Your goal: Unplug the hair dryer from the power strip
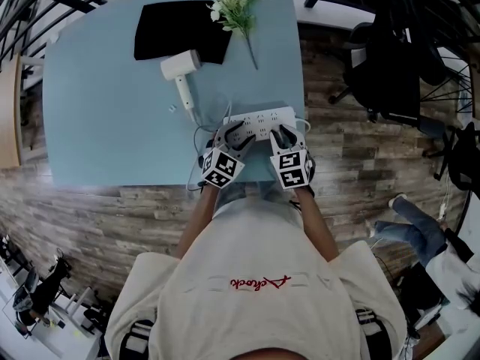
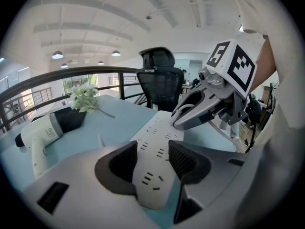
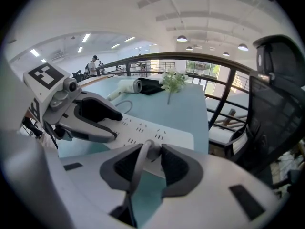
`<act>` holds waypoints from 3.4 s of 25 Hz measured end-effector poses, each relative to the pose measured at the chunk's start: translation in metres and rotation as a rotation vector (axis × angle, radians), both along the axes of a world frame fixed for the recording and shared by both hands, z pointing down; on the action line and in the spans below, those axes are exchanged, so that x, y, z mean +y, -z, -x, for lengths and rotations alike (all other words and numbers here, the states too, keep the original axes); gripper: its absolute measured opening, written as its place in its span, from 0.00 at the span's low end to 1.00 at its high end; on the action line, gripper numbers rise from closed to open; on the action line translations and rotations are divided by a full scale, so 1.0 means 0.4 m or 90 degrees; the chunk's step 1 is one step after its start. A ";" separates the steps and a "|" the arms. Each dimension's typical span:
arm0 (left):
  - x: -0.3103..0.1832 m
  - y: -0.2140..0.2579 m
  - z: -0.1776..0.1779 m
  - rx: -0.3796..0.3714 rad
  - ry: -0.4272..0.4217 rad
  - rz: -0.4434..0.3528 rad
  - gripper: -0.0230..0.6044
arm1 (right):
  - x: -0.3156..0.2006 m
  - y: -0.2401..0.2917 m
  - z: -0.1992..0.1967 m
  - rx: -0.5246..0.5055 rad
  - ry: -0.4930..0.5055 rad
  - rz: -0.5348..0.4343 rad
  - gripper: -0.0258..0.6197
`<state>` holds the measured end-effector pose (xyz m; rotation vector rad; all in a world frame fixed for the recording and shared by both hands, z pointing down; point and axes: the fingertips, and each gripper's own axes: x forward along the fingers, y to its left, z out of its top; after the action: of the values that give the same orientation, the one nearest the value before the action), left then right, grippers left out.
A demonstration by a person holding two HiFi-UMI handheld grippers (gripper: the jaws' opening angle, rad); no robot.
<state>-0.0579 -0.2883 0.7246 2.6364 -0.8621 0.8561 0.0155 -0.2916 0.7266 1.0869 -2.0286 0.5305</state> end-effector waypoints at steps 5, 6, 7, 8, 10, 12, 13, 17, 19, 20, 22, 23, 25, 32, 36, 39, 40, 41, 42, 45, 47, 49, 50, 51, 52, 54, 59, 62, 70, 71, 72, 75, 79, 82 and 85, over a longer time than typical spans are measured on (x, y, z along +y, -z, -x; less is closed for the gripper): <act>-0.001 0.001 -0.001 -0.001 0.002 0.000 0.34 | -0.001 0.004 -0.001 0.002 0.005 0.014 0.23; -0.001 0.002 0.000 0.000 0.003 -0.001 0.34 | -0.001 0.005 -0.001 0.003 0.006 0.017 0.23; -0.001 0.002 0.001 0.000 0.004 -0.001 0.34 | -0.001 0.005 0.000 0.003 0.005 0.018 0.23; -0.001 0.002 0.001 0.000 0.004 -0.001 0.34 | -0.001 0.006 0.001 0.003 0.005 0.020 0.23; -0.001 0.001 0.002 0.001 0.004 0.000 0.34 | 0.001 0.007 0.001 0.004 0.004 0.023 0.23; 0.000 0.001 0.001 0.000 0.004 0.001 0.34 | 0.002 0.008 0.001 0.004 0.003 0.026 0.23; -0.001 0.001 0.001 0.000 0.004 0.002 0.34 | 0.002 0.008 0.001 0.004 0.003 0.027 0.23; -0.002 0.000 0.000 0.003 0.005 0.005 0.34 | 0.003 0.010 -0.001 0.003 0.003 0.029 0.23; -0.001 0.001 0.000 0.004 0.006 0.007 0.34 | 0.004 0.012 -0.001 0.003 0.004 0.030 0.23; -0.001 0.001 -0.001 0.004 0.006 0.008 0.34 | 0.005 0.012 0.000 0.003 0.005 0.030 0.23; 0.001 0.002 -0.001 0.004 0.007 0.010 0.34 | 0.007 0.015 0.000 0.003 0.008 0.031 0.23; 0.001 0.002 -0.001 0.004 0.007 0.011 0.34 | 0.007 0.015 -0.001 0.004 0.009 0.030 0.23; 0.001 0.001 -0.001 0.005 0.009 0.011 0.34 | 0.007 0.016 -0.002 0.007 0.011 0.030 0.23; -0.008 -0.004 -0.002 -0.007 0.016 0.020 0.34 | -0.028 0.101 0.027 -0.010 0.020 -0.025 0.23; 0.000 -0.006 -0.005 -0.005 0.017 0.025 0.34 | -0.014 0.090 0.018 -0.017 0.026 -0.010 0.23; -0.005 -0.002 0.000 -0.007 0.018 0.026 0.34 | -0.010 0.087 0.009 -0.030 0.014 -0.003 0.23; -0.004 -0.001 0.001 -0.008 0.018 0.026 0.34 | -0.009 0.088 0.009 -0.033 0.013 -0.003 0.23; -0.004 0.001 0.002 -0.007 0.018 0.025 0.34 | -0.007 0.088 0.009 -0.035 0.012 -0.005 0.23; -0.004 0.005 0.001 -0.006 0.020 0.023 0.34 | -0.006 0.088 0.007 -0.037 0.010 -0.006 0.23; -0.016 0.032 -0.001 0.004 0.030 0.004 0.34 | -0.004 0.088 -0.001 -0.041 0.004 -0.009 0.23; -0.025 0.054 -0.002 0.010 0.041 -0.011 0.34 | -0.002 0.091 -0.004 -0.045 0.001 -0.010 0.23; -0.026 0.070 -0.004 0.014 0.048 -0.020 0.34 | 0.002 0.092 -0.005 -0.049 0.003 -0.015 0.23; -0.024 0.076 -0.006 0.017 0.049 -0.022 0.33 | 0.005 0.094 -0.006 -0.050 0.005 -0.018 0.23; -0.021 0.082 -0.007 0.021 0.051 -0.024 0.29 | 0.007 0.097 -0.007 -0.051 0.007 -0.020 0.23; -0.017 0.088 -0.007 0.025 0.054 -0.025 0.22 | 0.009 0.103 -0.009 -0.053 0.007 -0.023 0.23; -0.010 0.101 -0.006 0.034 0.061 -0.030 0.09 | 0.009 0.113 -0.011 -0.057 0.008 -0.031 0.23; 0.011 0.127 -0.011 0.044 0.076 -0.040 0.07 | 0.020 0.136 -0.018 -0.075 0.013 -0.052 0.23; 0.019 0.147 -0.017 0.046 0.089 -0.053 0.07 | 0.021 0.157 -0.020 -0.092 0.019 -0.077 0.23; 0.035 0.242 -0.032 0.074 0.135 -0.086 0.07 | 0.040 0.231 -0.040 -0.130 0.022 -0.130 0.23; 0.036 0.254 -0.035 0.075 0.139 -0.092 0.07 | 0.042 0.242 -0.044 -0.134 0.024 -0.136 0.23; 0.038 0.264 -0.038 0.074 0.142 -0.098 0.07 | 0.043 0.253 -0.048 -0.137 0.027 -0.142 0.23; 0.040 0.289 -0.041 0.070 0.151 -0.117 0.07 | 0.046 0.281 -0.058 -0.145 0.031 -0.161 0.23; 0.047 0.322 -0.049 0.069 0.161 -0.140 0.07 | 0.050 0.315 -0.075 -0.162 0.034 -0.184 0.23; 0.055 0.350 -0.054 0.067 0.166 -0.156 0.07 | 0.056 0.342 -0.078 -0.176 0.037 -0.200 0.23; 0.069 0.369 -0.050 0.069 0.179 -0.163 0.07 | 0.069 0.361 -0.078 -0.186 0.043 -0.211 0.23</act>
<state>-0.0380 -0.2606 0.5769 2.6476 -1.3495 0.5582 0.0467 -0.2641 0.5820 1.1817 -2.4637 0.3398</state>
